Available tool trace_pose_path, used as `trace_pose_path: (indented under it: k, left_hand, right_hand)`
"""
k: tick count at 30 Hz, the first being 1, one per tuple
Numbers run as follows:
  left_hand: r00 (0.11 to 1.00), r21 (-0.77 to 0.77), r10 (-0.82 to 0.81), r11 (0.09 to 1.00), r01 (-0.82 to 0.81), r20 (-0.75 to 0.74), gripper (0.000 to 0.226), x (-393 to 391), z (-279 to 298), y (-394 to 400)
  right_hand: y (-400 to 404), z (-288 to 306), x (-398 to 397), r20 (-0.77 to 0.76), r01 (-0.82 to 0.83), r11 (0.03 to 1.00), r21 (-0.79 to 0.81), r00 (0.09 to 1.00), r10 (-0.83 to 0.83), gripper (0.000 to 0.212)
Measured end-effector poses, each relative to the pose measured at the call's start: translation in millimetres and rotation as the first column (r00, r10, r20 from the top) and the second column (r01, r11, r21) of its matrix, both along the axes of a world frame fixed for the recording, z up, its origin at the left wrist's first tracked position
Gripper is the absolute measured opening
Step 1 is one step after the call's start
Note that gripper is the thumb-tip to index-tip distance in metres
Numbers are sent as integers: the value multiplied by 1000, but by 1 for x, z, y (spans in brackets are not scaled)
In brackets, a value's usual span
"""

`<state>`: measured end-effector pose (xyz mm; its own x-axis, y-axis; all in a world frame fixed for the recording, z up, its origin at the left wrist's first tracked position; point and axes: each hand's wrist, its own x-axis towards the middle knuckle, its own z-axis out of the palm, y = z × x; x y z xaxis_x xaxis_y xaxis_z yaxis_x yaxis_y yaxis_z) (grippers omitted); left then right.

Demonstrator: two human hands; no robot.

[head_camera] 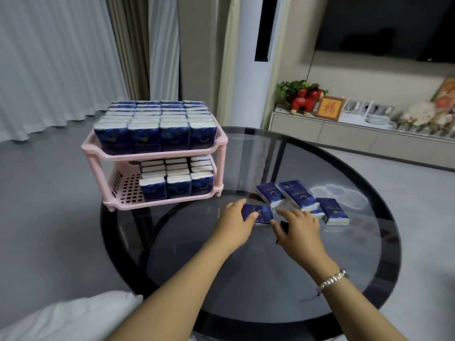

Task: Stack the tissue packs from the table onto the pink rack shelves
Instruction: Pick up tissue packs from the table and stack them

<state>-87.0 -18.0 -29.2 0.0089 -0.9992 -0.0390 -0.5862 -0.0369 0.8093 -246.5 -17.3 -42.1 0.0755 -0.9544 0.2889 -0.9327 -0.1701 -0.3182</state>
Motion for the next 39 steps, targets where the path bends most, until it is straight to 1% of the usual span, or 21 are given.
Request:
trace_pose_path:
  k: [2, 5, 6, 8, 9, 10, 11, 12, 15, 17, 19, 21, 23, 25, 27, 29, 32, 35, 37, 39]
  left_hand:
    - [998, 5, -36, 999, 36, 52, 56, -4, -1, -6]
    - [983, 41, -111, 993, 106, 148, 61, -7, -2, -14]
    - [980, 64, -120, 992, 111, 160, 64, -7, -3, -16]
    - [980, 87, -115, 991, 101, 163, 69, -5, -3, -19]
    - [979, 88, -111, 991, 97, 171, 68, -3, -2, -19]
    - [978, 88, -109, 992, 95, 178, 65, -1, -1, -18]
    - [978, 85, -107, 992, 93, 182, 60, 1, 0, -17]
    - [978, 79, -103, 993, 90, 181, 56, 3, 1, -16]
    - [984, 59, -83, 995, 75, 155, 49, 5, 3, -11]
    - [992, 55, -53, 997, 47, 111, 44, 6, 4, -8]
    - [1000, 52, -13, 999, 12, 7, 43, 5, 6, -5]
    - [987, 65, 28, 998, -17, -158, 47, 5, 8, -4]
    - [937, 94, 70, 995, -40, -343, 40, 5, 11, -3]
    - [875, 120, 121, 990, -73, -469, 30, 7, 14, -4]
    - [829, 145, 171, 983, -110, -532, 27, 10, 15, -5]
    - [808, 149, 196, 980, -136, -556, 26, 14, 17, -4]
    - [794, 135, 194, 981, -142, -577, 30, 21, 18, -4]
    - [817, 97, 133, 991, -94, -561, 31, 24, 22, -1]
    - [841, 91, 85, 995, -43, -534, 33, 24, 21, 0]
    - [876, 91, 41, 996, 3, -480, 32, 23, 21, 0]
  right_hand:
    - [0, -3, -2, -33, -5, 998, 66, 999, 7, 39]
    - [-1, -4, -5, -62, -53, 994, 100, 996, 60, 38]
    - [-2, -3, -6, -35, -76, 990, 122, 996, 81, 37]
    - [-3, 3, -10, 108, -145, 972, 187, 986, 126, 37]
    - [-3, 7, -13, 185, -178, 958, 226, 973, 138, 38]
    - [-3, 12, -17, 226, -203, 943, 264, 963, 145, 39]
    - [-3, 16, -22, 219, -217, 931, 294, 963, 156, 42]
    - [-3, 19, -28, 177, -214, 923, 320, 970, 164, 46]
    - [-1, 23, -40, 28, -118, 907, 404, 993, 117, 58]
    - [1, 23, -42, -6, -52, 903, 427, 998, 61, 56]
    - [5, 22, -41, -4, -33, 909, 415, 999, 38, 46]
    - [9, 22, -39, 46, -24, 915, 403, 999, 6, 43]
    - [14, 24, -36, 123, -39, 927, 374, 992, -8, 41]
    - [17, 23, -31, 279, -88, 933, 349, 960, -14, 34]
    - [19, 21, -27, 465, -158, 929, 335, 885, -17, 26]
    - [20, 24, -24, 588, -231, 916, 327, 809, -6, 29]
    - [18, 30, -20, 684, -274, 911, 308, 729, -12, 35]
    - [15, 40, -15, 778, -285, 922, 261, 628, -26, 36]
    - [12, 44, -12, 773, -291, 935, 201, 634, 31, 34]
    - [11, 48, -7, 711, -293, 942, 166, 697, 92, 39]
